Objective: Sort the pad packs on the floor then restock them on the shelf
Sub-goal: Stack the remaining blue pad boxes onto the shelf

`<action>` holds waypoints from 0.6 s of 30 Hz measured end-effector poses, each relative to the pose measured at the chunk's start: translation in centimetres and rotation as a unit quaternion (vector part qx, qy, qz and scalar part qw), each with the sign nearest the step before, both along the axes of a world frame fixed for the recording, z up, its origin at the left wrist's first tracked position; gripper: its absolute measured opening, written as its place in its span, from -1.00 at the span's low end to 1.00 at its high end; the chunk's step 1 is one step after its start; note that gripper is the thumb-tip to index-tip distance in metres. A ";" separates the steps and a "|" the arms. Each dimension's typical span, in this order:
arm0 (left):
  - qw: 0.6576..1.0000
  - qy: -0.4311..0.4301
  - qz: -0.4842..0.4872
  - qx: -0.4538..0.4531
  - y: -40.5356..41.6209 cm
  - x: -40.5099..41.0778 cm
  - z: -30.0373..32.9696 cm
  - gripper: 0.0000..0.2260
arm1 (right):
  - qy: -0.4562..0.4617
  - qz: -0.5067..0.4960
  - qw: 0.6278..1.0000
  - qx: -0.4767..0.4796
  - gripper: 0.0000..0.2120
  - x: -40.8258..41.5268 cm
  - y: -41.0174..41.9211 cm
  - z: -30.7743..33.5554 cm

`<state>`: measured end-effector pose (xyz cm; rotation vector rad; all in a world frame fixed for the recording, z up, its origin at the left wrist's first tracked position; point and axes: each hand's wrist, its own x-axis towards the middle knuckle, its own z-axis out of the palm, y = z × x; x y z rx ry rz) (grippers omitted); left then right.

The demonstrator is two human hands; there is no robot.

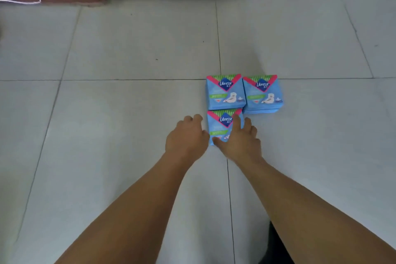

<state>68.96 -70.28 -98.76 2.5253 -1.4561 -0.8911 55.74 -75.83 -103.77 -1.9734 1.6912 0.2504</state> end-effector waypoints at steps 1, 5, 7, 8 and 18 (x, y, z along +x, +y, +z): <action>1.000 0.004 0.006 0.006 0.0 0.1 -1.2 -0.64 | 0.013 -0.004 1.000 -0.005 -0.02 0.4 -0.1 -1.4; 0.997 0.039 0.060 0.028 0.2 0.1 -4.5 -0.61 | 0.035 -0.046 0.998 0.000 0.08 1.5 0.0 -5.5; 0.996 0.054 0.067 0.035 0.3 -0.3 -5.2 -0.61 | 0.043 -0.059 0.997 -0.008 0.06 1.5 0.4 -6.4; 0.996 0.056 0.064 0.039 0.4 -0.4 -5.4 -0.60 | 0.044 -0.065 0.997 -0.012 0.06 1.4 0.6 -6.6; 0.978 0.135 0.153 0.039 3.3 1.3 0.4 -0.48 | -0.038 0.018 0.996 -0.077 0.04 0.8 4.3 2.1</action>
